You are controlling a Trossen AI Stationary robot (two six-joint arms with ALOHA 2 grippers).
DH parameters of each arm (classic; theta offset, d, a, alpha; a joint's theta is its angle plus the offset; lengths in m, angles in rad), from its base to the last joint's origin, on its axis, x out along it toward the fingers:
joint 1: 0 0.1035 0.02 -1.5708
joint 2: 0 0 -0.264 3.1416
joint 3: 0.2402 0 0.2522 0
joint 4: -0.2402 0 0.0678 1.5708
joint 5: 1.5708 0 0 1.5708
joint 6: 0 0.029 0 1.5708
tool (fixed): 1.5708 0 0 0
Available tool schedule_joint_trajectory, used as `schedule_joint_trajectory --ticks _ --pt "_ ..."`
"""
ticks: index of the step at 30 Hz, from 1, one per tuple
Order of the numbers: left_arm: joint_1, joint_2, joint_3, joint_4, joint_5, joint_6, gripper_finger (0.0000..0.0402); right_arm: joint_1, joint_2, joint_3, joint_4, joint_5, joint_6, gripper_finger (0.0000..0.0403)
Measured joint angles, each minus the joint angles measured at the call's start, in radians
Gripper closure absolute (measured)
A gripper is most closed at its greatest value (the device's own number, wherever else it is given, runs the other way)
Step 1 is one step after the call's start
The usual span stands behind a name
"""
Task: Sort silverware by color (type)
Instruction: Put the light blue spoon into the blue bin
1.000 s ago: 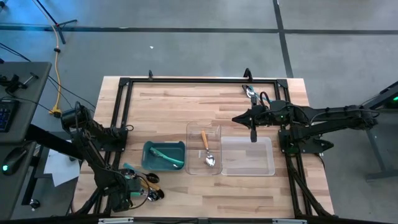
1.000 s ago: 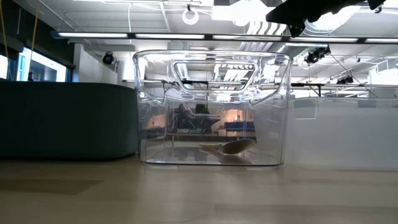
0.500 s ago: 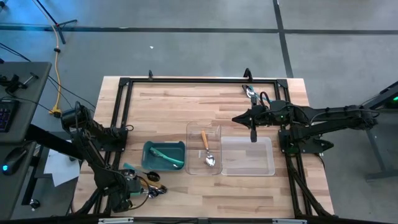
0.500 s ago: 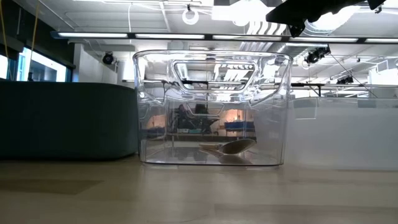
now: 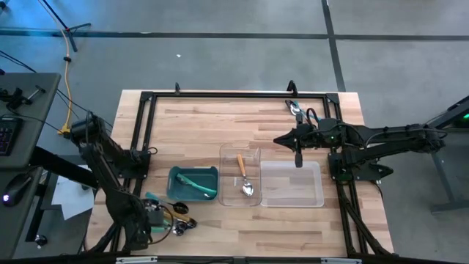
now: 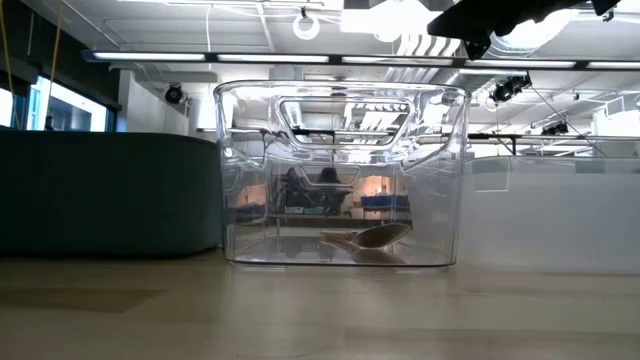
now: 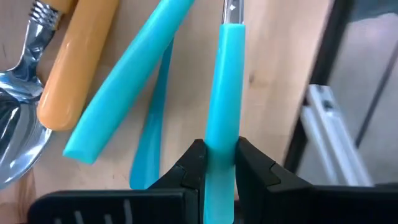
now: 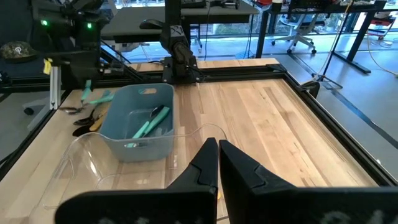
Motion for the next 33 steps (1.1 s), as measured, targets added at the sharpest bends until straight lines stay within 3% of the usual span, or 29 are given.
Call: schedule_joint_trajectory --ticks 11,27,33 --pt "0.09 -0.11 0.002 -0.037 -0.001 0.091 0.0361 0.0 0.0 0.0 0.0 0.024 0.0 0.0403" --pt "0.333 -0.113 -0.018 0.005 -0.002 0.346 0.0361 0.0 0.0 0.0 -0.002 0.024 0.0 0.0403" --pt "0.374 -0.115 -0.018 0.008 -0.002 0.411 0.0361 0.0 0.0 0.0 -0.005 0.024 0.0 0.0403"
